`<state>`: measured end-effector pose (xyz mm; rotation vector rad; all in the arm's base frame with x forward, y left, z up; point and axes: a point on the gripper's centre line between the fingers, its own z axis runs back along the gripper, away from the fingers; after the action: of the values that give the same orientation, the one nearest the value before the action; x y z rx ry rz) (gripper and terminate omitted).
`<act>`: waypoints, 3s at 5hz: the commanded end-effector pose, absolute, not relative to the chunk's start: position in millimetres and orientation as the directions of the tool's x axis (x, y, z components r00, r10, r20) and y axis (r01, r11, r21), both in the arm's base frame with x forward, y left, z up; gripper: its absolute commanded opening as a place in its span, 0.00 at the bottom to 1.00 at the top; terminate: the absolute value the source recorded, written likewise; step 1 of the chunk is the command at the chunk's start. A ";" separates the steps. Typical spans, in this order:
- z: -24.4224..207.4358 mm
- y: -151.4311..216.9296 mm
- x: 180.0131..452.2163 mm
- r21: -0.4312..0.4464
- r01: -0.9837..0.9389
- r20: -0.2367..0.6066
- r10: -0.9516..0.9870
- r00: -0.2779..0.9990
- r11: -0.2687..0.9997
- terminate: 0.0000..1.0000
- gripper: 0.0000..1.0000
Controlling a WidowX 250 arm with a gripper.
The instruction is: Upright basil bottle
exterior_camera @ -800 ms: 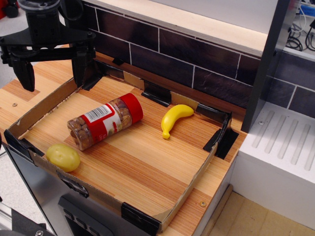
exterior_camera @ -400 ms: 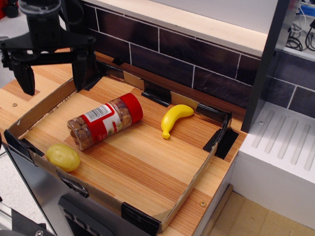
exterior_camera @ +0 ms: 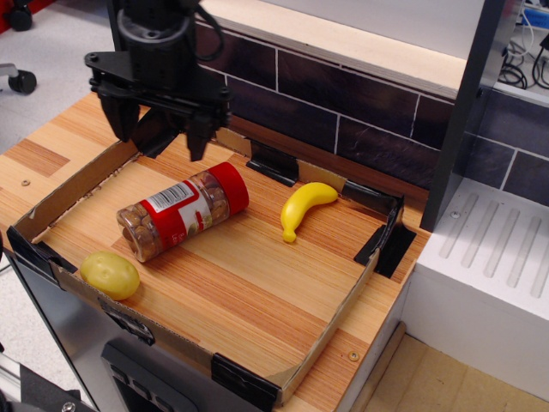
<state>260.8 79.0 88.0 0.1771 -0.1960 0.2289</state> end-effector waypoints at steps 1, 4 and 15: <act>88.3 55.8 277.5 0.102 0.124 0.279 -0.149 0.949 0.987 0.00 1.00; 71.6 39.8 297.4 0.097 0.128 0.132 -0.140 0.981 0.987 0.00 1.00; 103.3 64.5 303.4 0.161 0.214 0.310 -0.255 0.916 0.963 0.00 0.00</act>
<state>301.4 66.0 84.1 0.0916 -0.2661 -0.2368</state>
